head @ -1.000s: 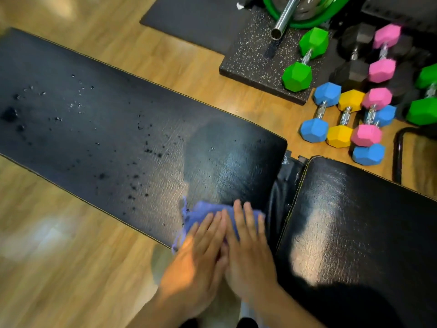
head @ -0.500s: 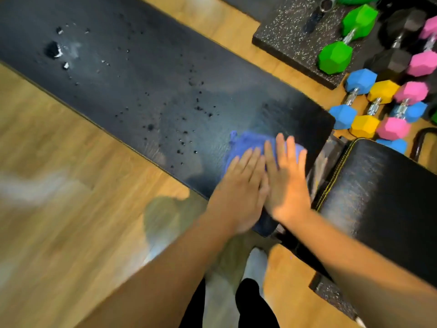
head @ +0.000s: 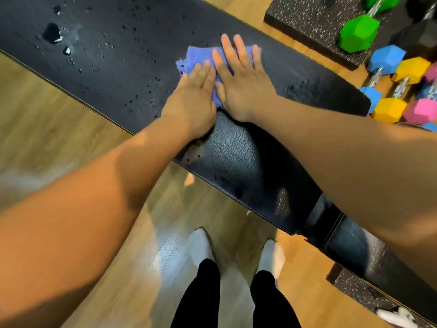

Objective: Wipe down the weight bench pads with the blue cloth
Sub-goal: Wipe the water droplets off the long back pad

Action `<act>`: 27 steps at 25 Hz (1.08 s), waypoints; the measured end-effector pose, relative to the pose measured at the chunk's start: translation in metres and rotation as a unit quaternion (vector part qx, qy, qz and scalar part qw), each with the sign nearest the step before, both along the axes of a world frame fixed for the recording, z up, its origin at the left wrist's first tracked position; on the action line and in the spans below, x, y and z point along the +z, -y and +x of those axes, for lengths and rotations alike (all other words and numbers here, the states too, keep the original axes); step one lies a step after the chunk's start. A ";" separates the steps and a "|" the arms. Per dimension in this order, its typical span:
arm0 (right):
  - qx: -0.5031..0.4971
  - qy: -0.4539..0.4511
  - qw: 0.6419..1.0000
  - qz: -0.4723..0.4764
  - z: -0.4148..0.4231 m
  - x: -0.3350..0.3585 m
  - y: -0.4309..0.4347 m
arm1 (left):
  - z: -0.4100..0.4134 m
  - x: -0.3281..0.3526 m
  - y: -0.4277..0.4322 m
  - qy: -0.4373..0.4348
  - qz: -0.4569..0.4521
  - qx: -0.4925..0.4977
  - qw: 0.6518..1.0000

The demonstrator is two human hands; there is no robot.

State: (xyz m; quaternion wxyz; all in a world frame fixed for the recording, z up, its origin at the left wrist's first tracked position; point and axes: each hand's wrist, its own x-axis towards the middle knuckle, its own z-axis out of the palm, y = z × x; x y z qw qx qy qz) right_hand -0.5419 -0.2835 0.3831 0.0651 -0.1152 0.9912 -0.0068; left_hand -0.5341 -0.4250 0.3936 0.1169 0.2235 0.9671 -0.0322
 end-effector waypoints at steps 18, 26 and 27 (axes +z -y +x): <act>0.002 0.089 0.996 0.003 -0.081 0.007 0.038 | -0.094 0.002 0.032 0.023 -0.021 -0.043 0.999; 0.014 0.034 0.999 0.012 0.004 0.007 0.101 | 0.002 0.000 0.102 -0.013 0.140 -0.001 0.990; 0.032 0.031 0.999 -0.005 0.041 0.004 0.116 | 0.041 -0.001 0.120 0.000 0.139 0.012 0.990</act>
